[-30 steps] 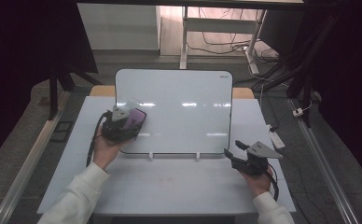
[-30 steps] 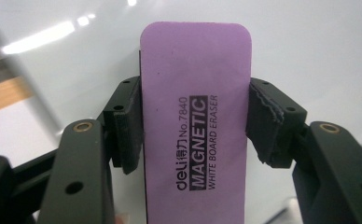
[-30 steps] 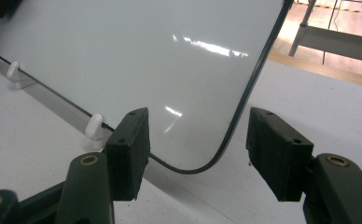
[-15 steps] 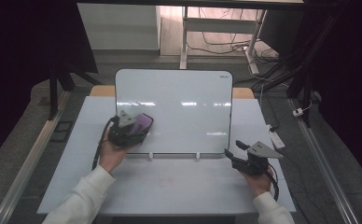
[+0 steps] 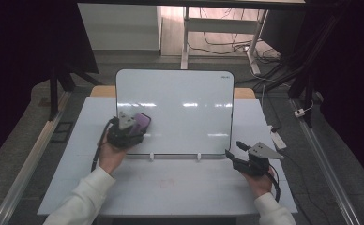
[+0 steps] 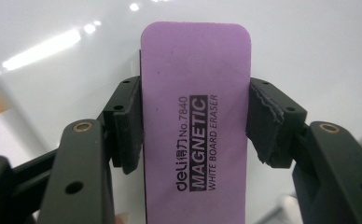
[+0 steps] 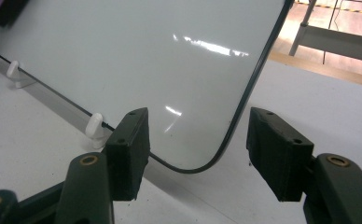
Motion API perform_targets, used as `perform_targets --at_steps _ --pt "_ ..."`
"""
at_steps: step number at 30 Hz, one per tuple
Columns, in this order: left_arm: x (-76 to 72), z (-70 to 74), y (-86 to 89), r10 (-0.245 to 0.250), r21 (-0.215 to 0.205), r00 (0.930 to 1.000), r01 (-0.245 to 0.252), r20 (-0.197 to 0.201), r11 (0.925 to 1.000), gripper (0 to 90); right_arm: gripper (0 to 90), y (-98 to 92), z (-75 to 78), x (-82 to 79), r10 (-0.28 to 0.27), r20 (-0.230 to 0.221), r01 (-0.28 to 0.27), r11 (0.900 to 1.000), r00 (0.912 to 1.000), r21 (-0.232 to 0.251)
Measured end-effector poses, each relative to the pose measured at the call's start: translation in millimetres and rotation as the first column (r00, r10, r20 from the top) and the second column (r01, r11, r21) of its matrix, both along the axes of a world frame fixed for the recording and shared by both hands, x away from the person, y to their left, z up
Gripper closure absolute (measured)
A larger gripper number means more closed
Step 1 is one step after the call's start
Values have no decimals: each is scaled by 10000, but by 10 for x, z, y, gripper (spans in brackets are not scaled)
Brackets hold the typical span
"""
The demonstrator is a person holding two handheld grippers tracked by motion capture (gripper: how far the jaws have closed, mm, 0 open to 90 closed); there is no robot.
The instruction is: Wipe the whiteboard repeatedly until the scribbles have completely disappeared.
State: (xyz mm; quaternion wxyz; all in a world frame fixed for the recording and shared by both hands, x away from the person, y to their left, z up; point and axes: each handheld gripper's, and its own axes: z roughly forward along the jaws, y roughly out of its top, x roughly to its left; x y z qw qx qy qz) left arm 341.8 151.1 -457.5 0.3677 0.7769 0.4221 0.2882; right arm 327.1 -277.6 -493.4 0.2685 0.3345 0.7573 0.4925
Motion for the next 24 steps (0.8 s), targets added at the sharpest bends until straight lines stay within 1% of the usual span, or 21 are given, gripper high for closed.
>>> perform_targets --at_steps 1,2,4,5,6,7,8,10,11,13,14,16,18,20,24 --pt "-15 -25 -79 -188 156 9998 188 -15 9997 413 390 3 -2 0 3 -1 -3 10000 10000 6" --pt "-21 -34 -114 -291 207 9996 292 -55 9994 413 390 5 -1 -1 9 2 -9 10000 10000 -9" --pt "-22 -41 -159 -360 288 9993 361 -24 9989 413 390 4 1 -4 18 11 -18 10000 10000 -20" --pt "-14 -36 -148 -408 227 9991 409 -64 9989 413 390 1 2 -4 11 11 -11 10000 10000 -17" --pt "-3 -25 -121 -469 70 9988 470 -139 9989 413 390 -3 4 -4 -16 23 16 10000 10000 -4" --pt "7 -9 -86 -423 -91 9990 422 -124 9991 413 390 -7 5 -3 -21 20 21 10000 10000 12" --pt "17 12 -48 -292 -124 9996 291 -33 9995 413 390 -10 6 -3 -28 21 28 10000 10000 18" --pt "45 73 55 116 -88 9997 -114 207 9999 413 390 -13 5 -2 -31 7 31 10000 10000 20" --pt "65 105 124 364 -216 9989 -357 303 9991 413 390 -11 4 -4 -28 2 28 10000 10000 6" --pt "113 163 279 725 -758 9968 -699 326 9947 413 390 -7 3 -5 -20 15 20 10000 10000 -12" --pt "135 187 347 864 -948 9957 -828 343 9920 413 390 -5 3 -4 -14 21 14 10000 10000 -13" --pt "170 230 447 977 -1264 9943 -917 419 9877 413 390 -2 0 1 1 5 -1 10000 10000 -21" --pt "206 269 492 1017 -1447 9939 -948 415 9849 413 390 2 -5 5 4 -12 -4 10000 10000 -16" --pt "252 313 495 1006 -1591 9940 -926 425 9829 413 390 10 -7 6 -18 -8 18 10000 10000 -57" --pt "347 417 434 950 -1518 9943 -868 474 9846 413 390 23 -14 8 41 -16 -41 10000 10000 -79"
